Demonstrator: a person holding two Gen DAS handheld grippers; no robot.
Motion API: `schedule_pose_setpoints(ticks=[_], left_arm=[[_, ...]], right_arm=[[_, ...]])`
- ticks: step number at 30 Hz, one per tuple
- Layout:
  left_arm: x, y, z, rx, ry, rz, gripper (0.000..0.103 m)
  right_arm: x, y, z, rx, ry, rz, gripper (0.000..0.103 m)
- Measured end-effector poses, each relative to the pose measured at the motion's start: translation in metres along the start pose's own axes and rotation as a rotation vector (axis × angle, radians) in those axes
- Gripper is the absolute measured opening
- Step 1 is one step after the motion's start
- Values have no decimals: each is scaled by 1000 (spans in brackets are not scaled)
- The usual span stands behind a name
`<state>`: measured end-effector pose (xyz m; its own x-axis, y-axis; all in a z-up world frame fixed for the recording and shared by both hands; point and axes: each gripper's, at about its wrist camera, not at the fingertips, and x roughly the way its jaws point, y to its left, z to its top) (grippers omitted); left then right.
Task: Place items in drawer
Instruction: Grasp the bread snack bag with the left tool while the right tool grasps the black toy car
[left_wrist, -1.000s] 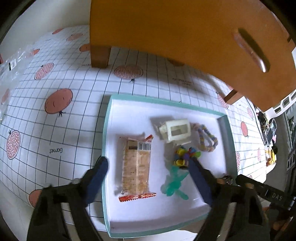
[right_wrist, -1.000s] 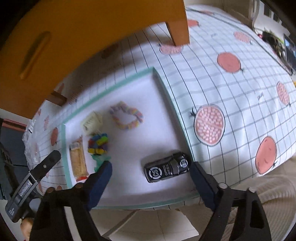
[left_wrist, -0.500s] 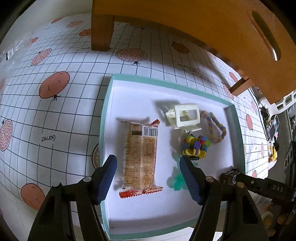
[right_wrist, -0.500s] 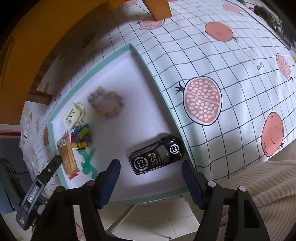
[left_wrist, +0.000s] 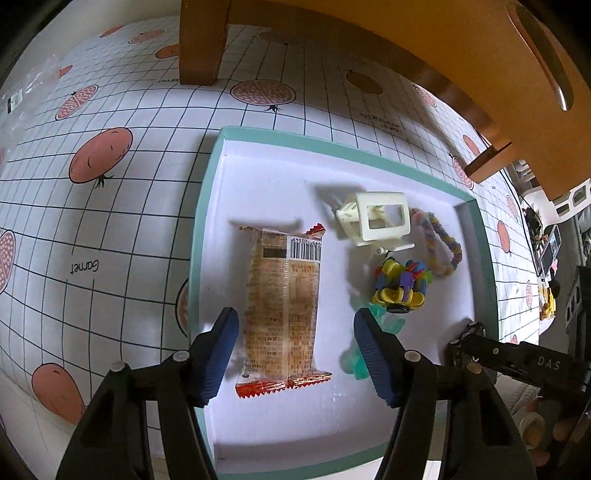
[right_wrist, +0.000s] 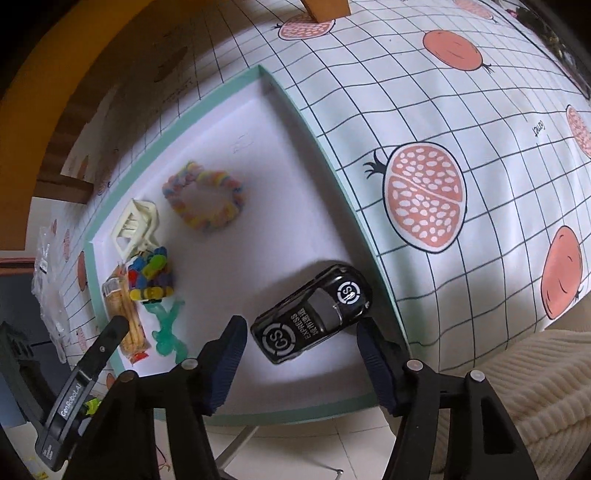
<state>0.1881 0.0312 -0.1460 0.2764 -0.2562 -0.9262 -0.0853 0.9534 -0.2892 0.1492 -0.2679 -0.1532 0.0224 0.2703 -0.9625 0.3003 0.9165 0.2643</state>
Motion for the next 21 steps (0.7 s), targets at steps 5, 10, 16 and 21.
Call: schedule_pose_setpoints(ticks=[5, 10, 16, 21], left_arm=[[4, 0, 2, -6, 3, 3, 65], [7, -1, 4, 9, 1, 9, 59], [9, -6, 5, 22, -4, 41, 58], [15, -21, 8, 59, -8, 103, 58]], right_arm=[[6, 12, 3, -47, -16, -9, 61], [12, 32, 3, -133, -25, -23, 52], [17, 49, 0, -186, -18, -43, 50], [21, 63, -12, -232, -9, -93, 50]])
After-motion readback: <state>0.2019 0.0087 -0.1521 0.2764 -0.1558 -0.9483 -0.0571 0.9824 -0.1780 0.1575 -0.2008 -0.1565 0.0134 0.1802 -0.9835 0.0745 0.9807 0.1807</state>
